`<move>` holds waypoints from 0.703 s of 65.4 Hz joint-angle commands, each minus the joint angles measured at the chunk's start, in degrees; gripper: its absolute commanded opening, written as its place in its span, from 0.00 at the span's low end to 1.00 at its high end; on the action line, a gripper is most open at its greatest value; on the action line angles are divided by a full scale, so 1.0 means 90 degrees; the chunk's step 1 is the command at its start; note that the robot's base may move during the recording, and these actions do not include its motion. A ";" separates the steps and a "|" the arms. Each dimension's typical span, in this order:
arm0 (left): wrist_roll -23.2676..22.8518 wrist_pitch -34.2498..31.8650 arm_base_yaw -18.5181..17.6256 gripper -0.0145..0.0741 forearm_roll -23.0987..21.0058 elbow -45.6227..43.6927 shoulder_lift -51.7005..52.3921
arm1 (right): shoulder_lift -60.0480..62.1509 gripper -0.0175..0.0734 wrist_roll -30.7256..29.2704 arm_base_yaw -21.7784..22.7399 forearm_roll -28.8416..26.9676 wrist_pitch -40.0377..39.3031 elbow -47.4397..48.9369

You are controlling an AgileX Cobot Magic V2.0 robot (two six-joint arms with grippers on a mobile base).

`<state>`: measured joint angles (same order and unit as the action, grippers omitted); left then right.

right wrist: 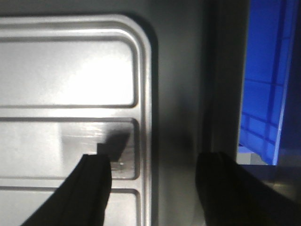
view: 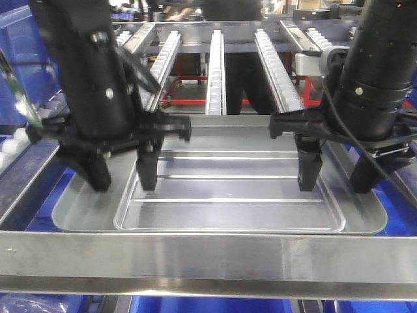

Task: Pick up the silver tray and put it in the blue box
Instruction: 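Close both grippers on the tray's opposite side rims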

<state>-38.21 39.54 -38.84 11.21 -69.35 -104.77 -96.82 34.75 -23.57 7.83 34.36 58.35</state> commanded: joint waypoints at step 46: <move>-0.0080 -0.0114 -0.0007 0.48 -0.0190 -0.0186 0.0236 | 0.0217 0.74 -0.0076 0.0010 0.0046 -0.0318 0.0184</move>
<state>-38.33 39.42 -38.84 9.75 -69.38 -105.04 -97.04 34.75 -23.57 7.73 33.43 58.35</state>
